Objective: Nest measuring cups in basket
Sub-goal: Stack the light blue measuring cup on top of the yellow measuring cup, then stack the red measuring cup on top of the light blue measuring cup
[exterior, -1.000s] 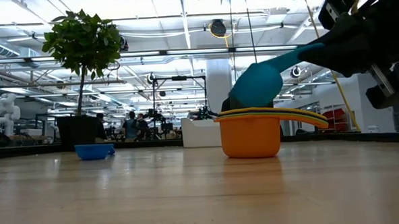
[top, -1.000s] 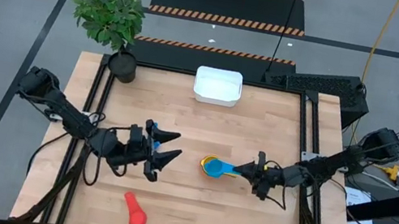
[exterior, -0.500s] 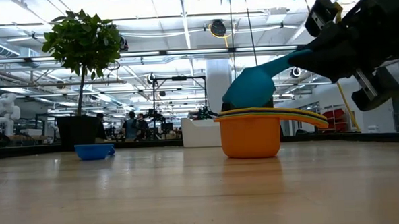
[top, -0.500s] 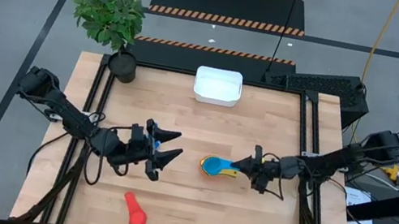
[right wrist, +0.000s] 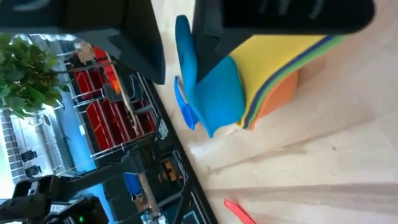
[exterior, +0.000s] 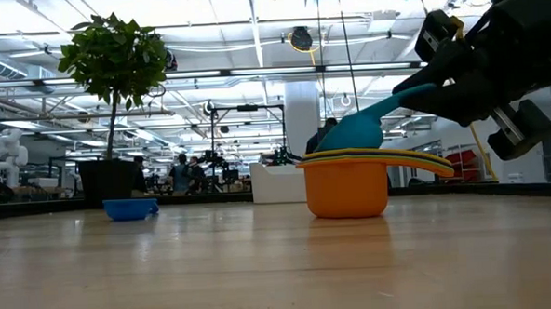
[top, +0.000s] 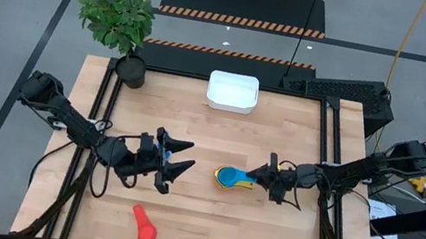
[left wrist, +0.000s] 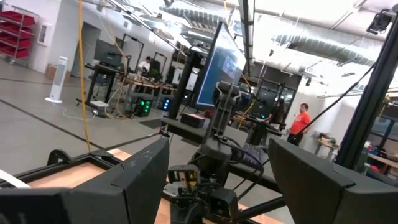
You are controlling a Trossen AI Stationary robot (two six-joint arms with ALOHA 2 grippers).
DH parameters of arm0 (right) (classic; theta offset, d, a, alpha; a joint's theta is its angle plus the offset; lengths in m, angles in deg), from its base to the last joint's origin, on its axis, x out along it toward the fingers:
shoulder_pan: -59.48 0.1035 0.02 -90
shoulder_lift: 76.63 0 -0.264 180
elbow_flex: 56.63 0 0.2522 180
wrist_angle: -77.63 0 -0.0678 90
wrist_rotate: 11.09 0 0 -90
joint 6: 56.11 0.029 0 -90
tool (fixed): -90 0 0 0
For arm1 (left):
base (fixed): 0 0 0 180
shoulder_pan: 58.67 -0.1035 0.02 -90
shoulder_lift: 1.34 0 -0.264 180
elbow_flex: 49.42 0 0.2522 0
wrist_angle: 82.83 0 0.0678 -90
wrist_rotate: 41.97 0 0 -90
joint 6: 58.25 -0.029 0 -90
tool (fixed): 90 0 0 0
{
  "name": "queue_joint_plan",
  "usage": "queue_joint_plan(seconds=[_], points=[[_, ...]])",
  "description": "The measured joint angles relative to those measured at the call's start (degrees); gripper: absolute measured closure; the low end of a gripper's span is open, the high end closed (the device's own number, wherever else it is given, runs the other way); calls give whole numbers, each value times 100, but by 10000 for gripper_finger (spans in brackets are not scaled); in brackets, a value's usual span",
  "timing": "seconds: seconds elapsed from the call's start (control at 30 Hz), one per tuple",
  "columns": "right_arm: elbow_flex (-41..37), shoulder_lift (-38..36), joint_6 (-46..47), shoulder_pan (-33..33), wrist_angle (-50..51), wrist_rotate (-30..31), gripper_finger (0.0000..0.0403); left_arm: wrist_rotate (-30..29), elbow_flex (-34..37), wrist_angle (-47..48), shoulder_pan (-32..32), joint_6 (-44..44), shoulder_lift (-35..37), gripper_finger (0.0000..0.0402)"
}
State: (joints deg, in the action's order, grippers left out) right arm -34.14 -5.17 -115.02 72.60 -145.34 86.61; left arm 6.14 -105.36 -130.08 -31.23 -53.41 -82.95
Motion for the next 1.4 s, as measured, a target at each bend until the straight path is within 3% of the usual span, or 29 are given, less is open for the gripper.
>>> queue_joint_plan(seconds=[0.5,0.63,0.77,0.9,1.23,1.4], points=[[4,2,554,-2,292,-51,263,2,2,0,17,43,-2,128],[4,2,1293,-20,295,-190,241,37,2,0,17,145,-2,128],[7,2,2605,-176,626,-212,211,90,2,0,17,174,-2,128],[7,2,3621,-321,1037,-732,184,90,2,-2,17,205,-2,128],[95,-367,5364,-393,1109,-959,153,88,2,154,17,279,-2,128],[297,-934,5665,-419,1541,-1259,151,-7,4,472,17,170,-6,128]])
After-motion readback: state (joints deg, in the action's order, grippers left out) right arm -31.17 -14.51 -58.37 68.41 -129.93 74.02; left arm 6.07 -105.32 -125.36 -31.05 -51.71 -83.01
